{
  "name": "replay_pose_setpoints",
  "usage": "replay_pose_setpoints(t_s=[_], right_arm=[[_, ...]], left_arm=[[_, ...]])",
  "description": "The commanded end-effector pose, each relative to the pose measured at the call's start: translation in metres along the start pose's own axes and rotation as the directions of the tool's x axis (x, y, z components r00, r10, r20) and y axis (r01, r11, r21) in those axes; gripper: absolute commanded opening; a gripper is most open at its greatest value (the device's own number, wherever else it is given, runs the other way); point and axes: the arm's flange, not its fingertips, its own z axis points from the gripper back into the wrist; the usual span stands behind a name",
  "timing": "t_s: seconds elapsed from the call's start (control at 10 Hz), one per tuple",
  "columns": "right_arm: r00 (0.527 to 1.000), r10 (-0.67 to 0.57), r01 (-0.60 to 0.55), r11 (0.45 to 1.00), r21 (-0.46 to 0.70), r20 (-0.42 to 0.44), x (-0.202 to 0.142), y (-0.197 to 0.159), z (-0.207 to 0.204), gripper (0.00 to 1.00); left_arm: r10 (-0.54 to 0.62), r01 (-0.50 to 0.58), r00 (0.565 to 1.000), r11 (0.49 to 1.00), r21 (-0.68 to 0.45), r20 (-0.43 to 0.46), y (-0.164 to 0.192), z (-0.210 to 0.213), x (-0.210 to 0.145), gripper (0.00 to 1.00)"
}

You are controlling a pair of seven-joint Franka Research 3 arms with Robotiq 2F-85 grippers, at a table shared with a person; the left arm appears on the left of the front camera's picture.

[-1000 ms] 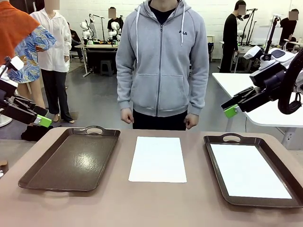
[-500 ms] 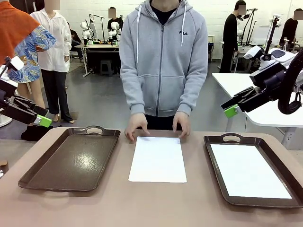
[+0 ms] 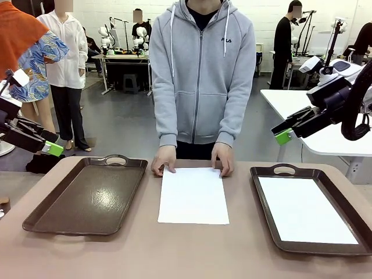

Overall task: Sort the A4 documents.
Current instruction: Receive the A4 Paper.

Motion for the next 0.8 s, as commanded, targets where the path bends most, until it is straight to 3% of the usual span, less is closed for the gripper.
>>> replay_pose_setpoints(t_s=[0.0, 0.7], right_arm=[[1.000, 0.008, -0.008, 1.000, 0.000, 0.000, -0.0011, 0.0014, -0.0004, 1.00], [1.000, 0.008, -0.008, 1.000, 0.000, 0.000, -0.0011, 0.0014, -0.0004, 1.00]], left_arm=[[-0.022, 0.022, 1.000, 1.000, -0.011, 0.013, 0.0027, 0.0006, -0.0019, 1.00], [-0.022, 0.022, 1.000, 1.000, -0.011, 0.013, 0.0027, 0.0006, -0.0019, 1.00]])
